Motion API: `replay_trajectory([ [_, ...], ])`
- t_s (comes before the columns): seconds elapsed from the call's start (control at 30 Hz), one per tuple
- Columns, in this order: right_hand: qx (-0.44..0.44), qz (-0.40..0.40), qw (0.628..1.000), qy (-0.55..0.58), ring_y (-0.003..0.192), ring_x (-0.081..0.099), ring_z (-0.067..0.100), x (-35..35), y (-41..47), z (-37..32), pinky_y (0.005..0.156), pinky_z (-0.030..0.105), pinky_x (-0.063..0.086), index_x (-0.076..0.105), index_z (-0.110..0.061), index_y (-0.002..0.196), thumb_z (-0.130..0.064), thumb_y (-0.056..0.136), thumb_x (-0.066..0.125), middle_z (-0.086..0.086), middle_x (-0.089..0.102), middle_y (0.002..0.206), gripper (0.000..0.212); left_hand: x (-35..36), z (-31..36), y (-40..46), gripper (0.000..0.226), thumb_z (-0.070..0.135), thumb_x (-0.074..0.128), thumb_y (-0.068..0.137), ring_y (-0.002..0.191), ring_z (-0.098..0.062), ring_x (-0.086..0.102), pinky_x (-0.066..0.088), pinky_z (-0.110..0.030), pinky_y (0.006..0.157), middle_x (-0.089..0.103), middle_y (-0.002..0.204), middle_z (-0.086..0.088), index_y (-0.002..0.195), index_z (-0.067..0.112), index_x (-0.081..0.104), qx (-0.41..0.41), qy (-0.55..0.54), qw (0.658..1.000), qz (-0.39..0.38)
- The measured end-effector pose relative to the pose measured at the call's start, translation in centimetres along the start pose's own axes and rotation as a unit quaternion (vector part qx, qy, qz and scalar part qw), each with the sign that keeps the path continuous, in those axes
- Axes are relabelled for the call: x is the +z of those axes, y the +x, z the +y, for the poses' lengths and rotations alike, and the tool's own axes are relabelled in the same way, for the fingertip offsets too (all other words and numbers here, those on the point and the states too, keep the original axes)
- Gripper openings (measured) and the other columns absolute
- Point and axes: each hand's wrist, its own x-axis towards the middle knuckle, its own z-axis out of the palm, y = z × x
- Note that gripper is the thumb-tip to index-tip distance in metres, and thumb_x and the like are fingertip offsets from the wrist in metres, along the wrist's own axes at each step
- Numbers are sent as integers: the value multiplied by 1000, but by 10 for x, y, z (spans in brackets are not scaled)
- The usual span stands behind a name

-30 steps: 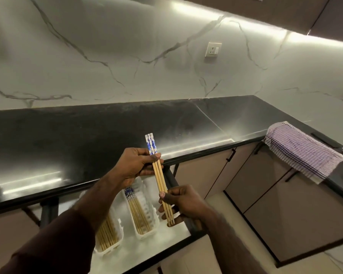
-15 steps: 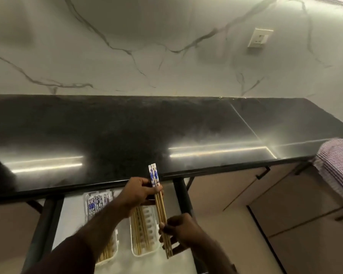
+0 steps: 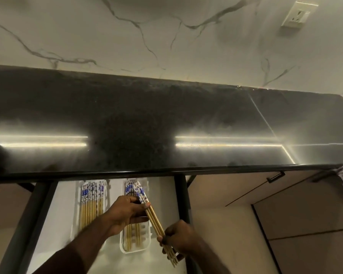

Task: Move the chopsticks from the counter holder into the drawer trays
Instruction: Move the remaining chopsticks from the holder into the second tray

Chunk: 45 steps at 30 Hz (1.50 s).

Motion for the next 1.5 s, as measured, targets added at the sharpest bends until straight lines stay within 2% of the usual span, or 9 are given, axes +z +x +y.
replay_trajectory([
  [0.17, 38, 2, 998, 44, 60, 69, 10, 16, 23, -8, 60, 26, 61, 74, -12, 89, -36, 88, 71, 0, 74, 79, 24, -11, -3, 26, 18, 1, 71, 84, 87, -35, 74, 61, -39, 71, 74, 93, -24, 100, -6, 70, -15, 19, 999, 22],
  [0.47, 66, 77, 987, 125, 67, 75, 23, 39, 66, -39, 63, 39, 63, 72, -1, 91, -30, 87, 72, 11, 76, 80, 29, -23, 3, 66, 16, -10, 64, 83, 81, -29, 74, 62, -41, 71, 74, 91, -19, 93, 1, 70, 2, 90, 991, 102],
  [0.7, 81, 149, 984, 51, 90, 71, 25, 56, 98, -50, 79, 43, 61, 62, -9, 106, -32, 85, 72, 9, 70, 101, 33, -19, -1, 77, 23, 1, 69, 82, 86, -22, 69, 57, -42, 87, 71, 97, -11, 103, 10, 64, -32, 177, 976, 123],
  [0.87, 66, 202, 976, -43, 96, 69, 24, 73, 105, -54, 84, 37, 59, 59, -11, 109, -33, 90, 65, 7, 68, 107, 30, -14, 2, 76, 54, 7, 62, 89, 115, -29, 57, 50, -40, 98, 57, 128, -14, 139, 17, 44, -24, 341, 931, 126],
  [1.17, 15, 264, 955, -134, 95, 69, 17, 93, 108, -54, 83, 29, 58, 64, -15, 111, -28, 95, 60, 2, 69, 107, 20, -13, -8, 85, 45, 13, 59, 93, 114, -28, 58, 50, -40, 98, 58, 124, -12, 135, 17, 46, -9, 422, 900, 111],
  [1.27, -3, 273, 950, -153, 95, 69, 16, 100, 110, -54, 85, 28, 57, 64, -17, 113, -25, 97, 59, 1, 70, 108, 19, -12, -13, 89, 41, 37, 47, 98, 113, -34, 60, 45, -46, 103, 63, 122, -17, 129, 11, 55, 0, 368, 921, 129],
  [1.33, -13, 274, 949, -154, 97, 69, 16, 106, 112, -52, 87, 28, 56, 64, -18, 114, -25, 98, 56, 1, 70, 110, 19, -13, -17, 97, 50, 52, 39, 95, 105, -33, 63, 47, -48, 99, 67, 116, -14, 126, 17, 57, -16, 353, 924, 147],
  [1.43, -5, 270, 953, -136, 97, 69, 17, 114, 112, -50, 88, 29, 56, 61, -16, 116, -25, 100, 51, 2, 70, 111, 21, -16, -21, 105, 41, 50, 40, 94, 101, -27, 64, 47, -43, 96, 66, 117, -5, 128, 30, 52, -27, 382, 910, 158],
  [1.5, 3, 263, 956, -129, 98, 69, 19, 118, 113, -49, 89, 30, 56, 60, -14, 117, -24, 100, 50, 3, 70, 112, 22, -22, -24, 107, 44, 49, 42, 94, 115, -25, 57, 43, -39, 99, 56, 135, 0, 135, 34, 46, -8, 434, 888, 151],
])
